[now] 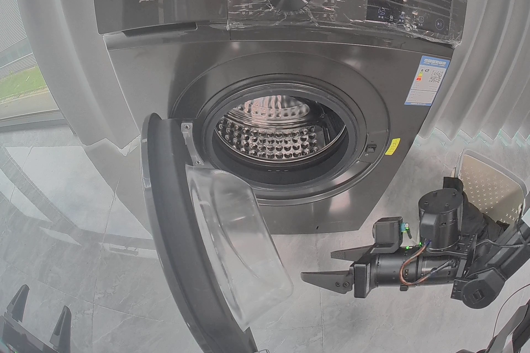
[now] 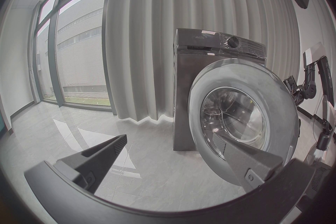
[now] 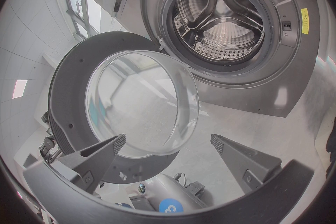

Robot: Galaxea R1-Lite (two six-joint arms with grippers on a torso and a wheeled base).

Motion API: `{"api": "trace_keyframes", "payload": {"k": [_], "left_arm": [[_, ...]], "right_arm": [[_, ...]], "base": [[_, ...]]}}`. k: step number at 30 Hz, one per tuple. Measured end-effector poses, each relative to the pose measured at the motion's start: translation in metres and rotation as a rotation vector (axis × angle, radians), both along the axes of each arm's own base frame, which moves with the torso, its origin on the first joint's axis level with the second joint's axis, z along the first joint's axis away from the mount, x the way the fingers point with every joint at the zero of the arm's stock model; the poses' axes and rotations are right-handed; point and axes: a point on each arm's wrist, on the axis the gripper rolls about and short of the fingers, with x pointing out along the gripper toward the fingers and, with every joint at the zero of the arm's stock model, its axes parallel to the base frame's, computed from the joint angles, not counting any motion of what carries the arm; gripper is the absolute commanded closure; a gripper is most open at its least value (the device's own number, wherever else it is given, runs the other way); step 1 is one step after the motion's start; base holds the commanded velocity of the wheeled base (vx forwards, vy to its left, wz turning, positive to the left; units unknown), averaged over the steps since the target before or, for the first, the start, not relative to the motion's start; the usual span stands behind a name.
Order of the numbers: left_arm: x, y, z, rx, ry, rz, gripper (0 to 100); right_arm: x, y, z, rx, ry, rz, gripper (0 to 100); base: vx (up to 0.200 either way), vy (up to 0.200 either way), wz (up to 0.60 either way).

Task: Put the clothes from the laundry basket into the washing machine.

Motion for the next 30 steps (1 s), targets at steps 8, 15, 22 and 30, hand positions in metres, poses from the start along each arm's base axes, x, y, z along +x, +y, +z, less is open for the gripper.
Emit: {"api": "trace_keyframes", "payload": {"k": [8,15,22,30], "left_arm": [[0.0,0.0,0.0,0.0,0.0,0.0,0],[0.0,0.0,0.0,0.003,0.0,-0.001,0],[0.0,0.0,0.0,0.001,0.0,-0.002,0],[0.0,0.0,0.0,0.001,0.0,-0.001,0]], "right_arm": [[0.011,0.02,-0.012,0.038,-0.018,0.002,0],[0.019,0.031,-0.027,0.034,0.009,-0.008,0],[0.012,0.054,-0.032,0.059,0.02,0.055,0],[0.012,0.061,-0.031,0.105,0.015,0.056,0]], "base": [[-0.075,0.0,0.0],[0.0,0.0,0.0],[0.0,0.0,0.0],[0.0,0.0,0.0]]}}
